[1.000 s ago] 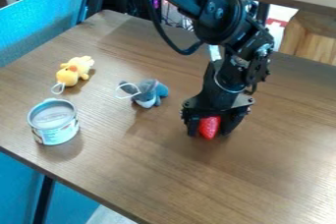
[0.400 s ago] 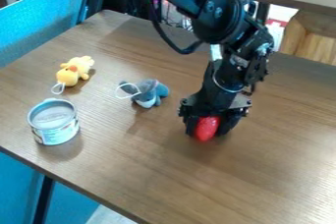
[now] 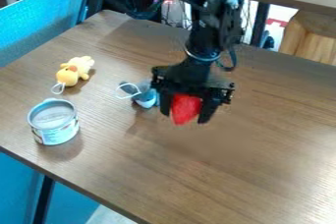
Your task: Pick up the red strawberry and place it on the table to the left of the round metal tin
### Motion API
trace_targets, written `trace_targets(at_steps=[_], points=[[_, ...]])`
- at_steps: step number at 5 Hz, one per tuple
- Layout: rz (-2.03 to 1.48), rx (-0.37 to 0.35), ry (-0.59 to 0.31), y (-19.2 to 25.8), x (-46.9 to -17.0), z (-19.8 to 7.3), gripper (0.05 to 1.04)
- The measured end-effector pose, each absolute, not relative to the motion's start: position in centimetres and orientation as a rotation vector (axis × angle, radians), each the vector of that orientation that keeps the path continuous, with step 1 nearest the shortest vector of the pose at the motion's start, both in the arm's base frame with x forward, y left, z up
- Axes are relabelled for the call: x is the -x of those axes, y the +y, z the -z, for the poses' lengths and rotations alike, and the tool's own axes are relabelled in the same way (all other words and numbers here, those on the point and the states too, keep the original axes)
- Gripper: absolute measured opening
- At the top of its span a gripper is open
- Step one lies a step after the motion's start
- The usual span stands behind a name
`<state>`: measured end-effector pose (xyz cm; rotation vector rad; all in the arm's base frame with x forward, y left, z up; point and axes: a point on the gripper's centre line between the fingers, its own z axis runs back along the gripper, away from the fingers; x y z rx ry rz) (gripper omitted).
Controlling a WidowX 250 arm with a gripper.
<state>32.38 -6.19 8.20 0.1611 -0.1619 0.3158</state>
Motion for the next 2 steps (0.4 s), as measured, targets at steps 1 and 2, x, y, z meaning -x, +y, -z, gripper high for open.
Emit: trace_targets(at_steps=[1,2], points=[[-0.145,-0.186,-0.063,-4.4,-31.1,-8.9,0.845],[-0.027,-0.205,0.084,0.8,-29.8,-9.1,0.845]])
